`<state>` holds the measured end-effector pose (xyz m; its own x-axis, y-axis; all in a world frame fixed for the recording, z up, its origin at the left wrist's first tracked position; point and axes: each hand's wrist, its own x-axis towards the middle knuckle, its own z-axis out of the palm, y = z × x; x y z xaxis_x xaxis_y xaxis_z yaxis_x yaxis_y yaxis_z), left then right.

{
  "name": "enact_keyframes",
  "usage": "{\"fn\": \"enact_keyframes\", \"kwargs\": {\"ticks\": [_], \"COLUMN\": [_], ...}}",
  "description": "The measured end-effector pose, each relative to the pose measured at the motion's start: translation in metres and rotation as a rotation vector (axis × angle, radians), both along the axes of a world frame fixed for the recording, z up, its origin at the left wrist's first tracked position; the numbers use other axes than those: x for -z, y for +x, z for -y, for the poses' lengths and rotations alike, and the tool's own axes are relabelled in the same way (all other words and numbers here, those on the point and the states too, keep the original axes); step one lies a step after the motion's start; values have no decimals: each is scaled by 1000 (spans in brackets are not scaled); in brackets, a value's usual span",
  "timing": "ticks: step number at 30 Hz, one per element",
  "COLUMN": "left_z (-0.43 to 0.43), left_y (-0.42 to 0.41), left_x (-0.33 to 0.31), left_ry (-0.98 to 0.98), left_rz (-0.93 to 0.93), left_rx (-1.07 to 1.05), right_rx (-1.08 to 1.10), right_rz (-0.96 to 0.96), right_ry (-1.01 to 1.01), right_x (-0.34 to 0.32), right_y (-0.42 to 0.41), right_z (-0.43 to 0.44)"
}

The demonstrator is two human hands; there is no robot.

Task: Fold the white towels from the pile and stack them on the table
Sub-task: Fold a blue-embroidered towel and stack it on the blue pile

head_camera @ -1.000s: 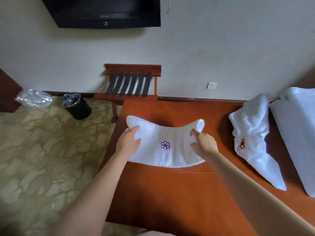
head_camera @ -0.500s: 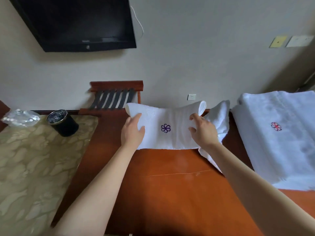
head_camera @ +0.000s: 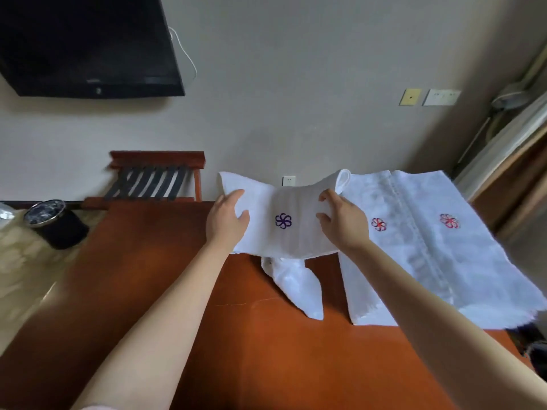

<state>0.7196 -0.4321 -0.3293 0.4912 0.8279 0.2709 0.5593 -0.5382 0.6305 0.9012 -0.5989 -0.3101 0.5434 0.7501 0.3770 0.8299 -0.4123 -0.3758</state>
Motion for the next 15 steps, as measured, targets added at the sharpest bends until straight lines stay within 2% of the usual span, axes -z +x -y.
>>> {"fn": "enact_keyframes", "kwargs": {"ticks": [2, 9, 15], "left_z": [26, 80, 119], "left_y": [25, 116, 199], "left_x": [-11, -51, -40], "left_ry": [3, 68, 21], "left_rz": [12, 34, 205], "left_rx": [-30, 29, 137], "right_rx": [-47, 32, 173], "right_rz": [19, -11, 46], "right_ry": [51, 151, 169], "right_x": [-10, -40, -29], "right_y": [27, 110, 152], "right_z": [19, 79, 130]}}
